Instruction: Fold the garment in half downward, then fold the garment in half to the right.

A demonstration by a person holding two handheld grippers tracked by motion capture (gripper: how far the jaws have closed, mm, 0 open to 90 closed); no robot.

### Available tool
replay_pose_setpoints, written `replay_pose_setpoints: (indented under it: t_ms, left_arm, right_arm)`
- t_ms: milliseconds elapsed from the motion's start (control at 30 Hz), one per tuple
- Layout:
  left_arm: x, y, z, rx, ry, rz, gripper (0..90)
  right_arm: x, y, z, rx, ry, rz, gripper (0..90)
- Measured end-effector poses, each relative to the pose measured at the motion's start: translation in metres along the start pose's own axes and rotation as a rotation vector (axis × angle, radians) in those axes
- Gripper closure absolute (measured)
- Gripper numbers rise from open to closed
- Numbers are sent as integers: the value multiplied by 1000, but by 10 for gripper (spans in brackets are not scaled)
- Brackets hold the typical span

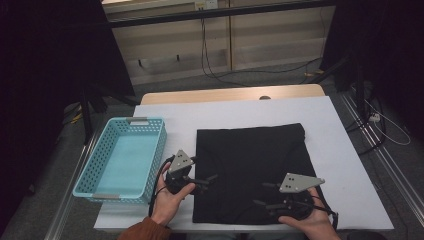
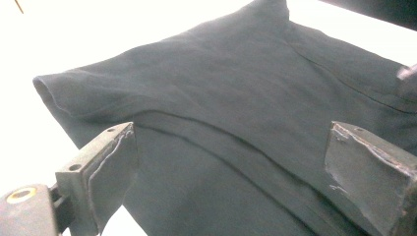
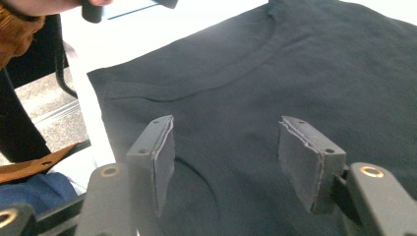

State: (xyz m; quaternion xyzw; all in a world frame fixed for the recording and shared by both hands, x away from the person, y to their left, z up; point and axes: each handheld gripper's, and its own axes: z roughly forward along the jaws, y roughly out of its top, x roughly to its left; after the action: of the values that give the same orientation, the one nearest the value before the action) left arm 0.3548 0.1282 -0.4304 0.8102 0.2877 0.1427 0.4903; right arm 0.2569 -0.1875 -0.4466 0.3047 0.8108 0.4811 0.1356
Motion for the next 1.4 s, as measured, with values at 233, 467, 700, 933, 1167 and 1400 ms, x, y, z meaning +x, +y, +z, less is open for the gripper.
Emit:
replay_pose_setpoints:
  t_ms: [233, 467, 700, 933, 1167, 1400]
  left_arm:
    - [12, 10, 13, -7, 20, -6, 79]
    - [28, 17, 28, 15, 26, -36, 98]
    - [42, 28, 39, 40, 37, -62, 94]
    - [56, 35, 58, 65, 86, -41, 73]
    - [69, 37, 74, 127, 91, -44, 119]
    - [88, 37, 77, 115, 164, -110, 164]
  right_arm:
    - [5, 6, 18, -7, 37, -8, 366]
    - [8, 12, 33, 6, 54, -26, 340]
    - [10, 21, 44, 35, 71, -22, 343]
    - [15, 31, 56, 61, 100, -45, 347]
    - [17, 38, 76, 93, 152, -60, 366]
    - [26, 41, 95, 127, 180, -102, 458]
